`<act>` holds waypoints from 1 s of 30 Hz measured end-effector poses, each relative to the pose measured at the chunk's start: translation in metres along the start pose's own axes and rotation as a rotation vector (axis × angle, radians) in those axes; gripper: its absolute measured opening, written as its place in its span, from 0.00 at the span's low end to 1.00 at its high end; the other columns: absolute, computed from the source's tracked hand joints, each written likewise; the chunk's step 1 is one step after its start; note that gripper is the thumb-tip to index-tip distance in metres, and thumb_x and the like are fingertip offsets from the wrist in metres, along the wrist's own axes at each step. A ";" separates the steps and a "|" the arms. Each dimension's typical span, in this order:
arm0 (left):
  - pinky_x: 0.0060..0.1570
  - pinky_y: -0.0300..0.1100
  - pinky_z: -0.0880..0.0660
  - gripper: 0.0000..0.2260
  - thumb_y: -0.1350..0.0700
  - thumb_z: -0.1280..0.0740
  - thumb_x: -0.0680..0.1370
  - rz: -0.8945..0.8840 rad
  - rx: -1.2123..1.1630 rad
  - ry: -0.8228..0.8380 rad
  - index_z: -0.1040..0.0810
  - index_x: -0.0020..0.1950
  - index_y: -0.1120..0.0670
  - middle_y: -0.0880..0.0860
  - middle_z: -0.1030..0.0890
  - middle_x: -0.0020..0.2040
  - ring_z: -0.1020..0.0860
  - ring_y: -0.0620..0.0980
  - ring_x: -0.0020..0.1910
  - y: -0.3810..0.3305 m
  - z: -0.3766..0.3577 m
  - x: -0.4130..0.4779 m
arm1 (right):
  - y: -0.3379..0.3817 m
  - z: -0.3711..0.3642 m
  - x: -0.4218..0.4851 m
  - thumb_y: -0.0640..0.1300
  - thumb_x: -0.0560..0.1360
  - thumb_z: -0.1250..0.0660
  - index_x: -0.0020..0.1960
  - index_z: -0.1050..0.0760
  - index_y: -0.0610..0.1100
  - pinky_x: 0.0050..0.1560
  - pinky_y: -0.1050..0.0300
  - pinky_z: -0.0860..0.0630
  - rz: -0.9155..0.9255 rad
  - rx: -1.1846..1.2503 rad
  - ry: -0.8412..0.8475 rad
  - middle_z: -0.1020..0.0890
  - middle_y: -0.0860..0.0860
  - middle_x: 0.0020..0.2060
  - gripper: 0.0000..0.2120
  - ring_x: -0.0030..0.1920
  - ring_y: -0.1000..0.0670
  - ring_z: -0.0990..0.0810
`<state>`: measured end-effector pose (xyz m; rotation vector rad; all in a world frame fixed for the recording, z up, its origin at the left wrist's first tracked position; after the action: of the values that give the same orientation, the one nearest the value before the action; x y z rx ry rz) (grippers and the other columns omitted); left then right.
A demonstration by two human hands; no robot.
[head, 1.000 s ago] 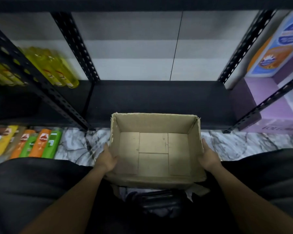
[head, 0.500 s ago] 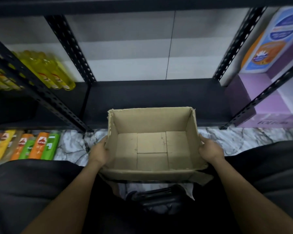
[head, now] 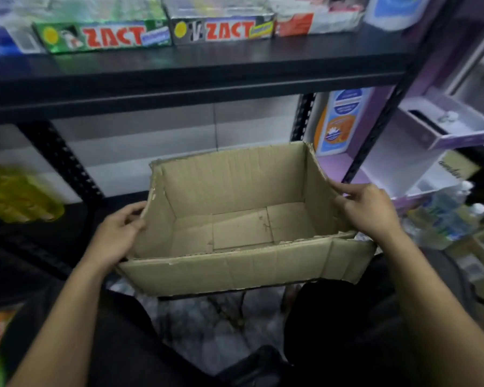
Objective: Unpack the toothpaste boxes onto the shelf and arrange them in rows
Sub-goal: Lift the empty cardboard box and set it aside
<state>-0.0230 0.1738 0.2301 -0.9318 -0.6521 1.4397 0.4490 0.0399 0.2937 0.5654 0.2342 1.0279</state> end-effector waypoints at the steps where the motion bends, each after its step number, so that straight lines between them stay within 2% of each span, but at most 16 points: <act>1: 0.48 0.45 0.24 0.18 0.64 0.36 0.78 -0.028 -0.048 0.036 0.20 0.62 0.45 0.52 0.17 0.49 0.19 0.52 0.49 -0.023 -0.006 0.000 | -0.005 0.023 0.000 0.48 0.74 0.33 0.62 0.22 0.61 0.54 0.51 0.24 -0.016 0.000 -0.028 0.15 0.48 0.51 0.18 0.58 0.44 0.20; 4: 0.49 0.42 0.25 0.19 0.66 0.34 0.76 -0.065 -0.141 0.181 0.20 0.63 0.47 0.50 0.16 0.52 0.19 0.50 0.52 -0.079 -0.028 -0.003 | -0.028 0.091 -0.008 0.50 0.74 0.32 0.58 0.21 0.65 0.54 0.52 0.22 -0.081 0.045 -0.091 0.13 0.52 0.44 0.15 0.54 0.49 0.17; 7: 0.54 0.44 0.25 0.20 0.63 0.31 0.75 -0.123 -0.158 0.287 0.19 0.62 0.43 0.48 0.16 0.54 0.19 0.50 0.54 -0.121 -0.054 -0.004 | -0.051 0.147 -0.026 0.51 0.73 0.32 0.55 0.22 0.71 0.52 0.48 0.20 -0.147 0.070 -0.142 0.14 0.58 0.35 0.16 0.44 0.51 0.16; 9: 0.59 0.47 0.25 0.20 0.61 0.30 0.74 -0.162 -0.167 0.325 0.18 0.60 0.40 0.47 0.15 0.54 0.19 0.50 0.55 -0.147 -0.075 -0.003 | -0.062 0.182 -0.044 0.51 0.71 0.32 0.55 0.23 0.72 0.50 0.47 0.19 -0.178 0.045 -0.204 0.15 0.58 0.35 0.18 0.42 0.51 0.16; 12: 0.59 0.46 0.25 0.20 0.60 0.29 0.74 -0.235 -0.164 0.382 0.18 0.60 0.40 0.44 0.16 0.54 0.19 0.48 0.55 -0.185 -0.111 -0.007 | -0.080 0.233 -0.075 0.49 0.71 0.32 0.53 0.20 0.70 0.45 0.47 0.19 -0.229 0.015 -0.329 0.15 0.53 0.34 0.17 0.39 0.49 0.16; 15: 0.60 0.46 0.25 0.20 0.60 0.28 0.73 -0.332 -0.120 0.469 0.18 0.60 0.39 0.43 0.16 0.54 0.19 0.46 0.55 -0.224 -0.159 -0.023 | -0.104 0.279 -0.111 0.48 0.72 0.32 0.54 0.19 0.65 0.43 0.49 0.20 -0.312 -0.052 -0.441 0.15 0.54 0.33 0.15 0.39 0.50 0.17; 17: 0.57 0.45 0.25 0.21 0.60 0.29 0.74 -0.414 -0.089 0.487 0.19 0.61 0.39 0.44 0.15 0.52 0.18 0.47 0.53 -0.252 -0.190 -0.035 | -0.120 0.305 -0.139 0.48 0.72 0.32 0.54 0.20 0.67 0.44 0.50 0.20 -0.374 -0.080 -0.519 0.14 0.55 0.38 0.16 0.41 0.49 0.17; 20: 0.44 0.43 0.25 0.20 0.59 0.32 0.76 -0.516 -0.080 0.512 0.20 0.62 0.38 0.47 0.16 0.49 0.18 0.51 0.47 -0.298 -0.232 -0.058 | -0.143 0.335 -0.185 0.46 0.73 0.34 0.58 0.20 0.62 0.46 0.48 0.22 -0.463 -0.092 -0.651 0.14 0.51 0.41 0.17 0.45 0.46 0.18; 22: 0.42 0.41 0.26 0.19 0.60 0.34 0.77 -0.593 -0.051 0.542 0.22 0.64 0.42 0.47 0.17 0.50 0.19 0.45 0.45 -0.327 -0.261 -0.075 | -0.157 0.348 -0.216 0.45 0.74 0.34 0.60 0.20 0.60 0.45 0.47 0.23 -0.508 -0.092 -0.746 0.14 0.47 0.40 0.18 0.44 0.44 0.19; 25: 0.40 0.33 0.26 0.20 0.63 0.35 0.78 -0.727 0.001 0.550 0.23 0.68 0.47 0.50 0.17 0.52 0.21 0.45 0.46 -0.370 -0.295 -0.105 | -0.179 0.362 -0.260 0.45 0.73 0.34 0.61 0.20 0.57 0.47 0.48 0.25 -0.570 -0.086 -0.872 0.14 0.47 0.47 0.18 0.48 0.42 0.19; 26: 0.41 0.34 0.25 0.21 0.64 0.36 0.78 -0.775 0.011 0.550 0.24 0.68 0.46 0.50 0.17 0.52 0.20 0.47 0.46 -0.383 -0.304 -0.115 | -0.186 0.366 -0.274 0.46 0.73 0.34 0.61 0.20 0.57 0.46 0.48 0.25 -0.579 -0.073 -0.922 0.14 0.47 0.47 0.18 0.47 0.42 0.19; 28: 0.48 0.44 0.22 0.21 0.61 0.37 0.79 -0.868 0.041 0.532 0.25 0.69 0.43 0.49 0.17 0.53 0.20 0.50 0.48 -0.408 -0.320 -0.137 | -0.200 0.371 -0.301 0.47 0.72 0.34 0.62 0.21 0.57 0.41 0.51 0.28 -0.593 -0.050 -1.006 0.14 0.46 0.46 0.18 0.40 0.47 0.20; 30: 0.51 0.50 0.22 0.21 0.58 0.38 0.79 -0.934 0.098 0.489 0.26 0.70 0.41 0.48 0.17 0.54 0.20 0.52 0.50 -0.430 -0.334 -0.151 | -0.217 0.371 -0.320 0.47 0.74 0.32 0.62 0.21 0.58 0.38 0.54 0.30 -0.624 -0.037 -1.073 0.13 0.47 0.44 0.17 0.36 0.50 0.22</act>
<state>0.4774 0.0227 0.4438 -0.7054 -0.5249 0.3864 0.6102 -0.4429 0.4602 0.8631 -0.5350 0.0415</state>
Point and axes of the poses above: each hand's wrist, its own x-axis towards the middle knuckle, its own z-axis out of the back of the hand, y = z × x, the point moved 10 cm from there along x, towards the middle knuckle
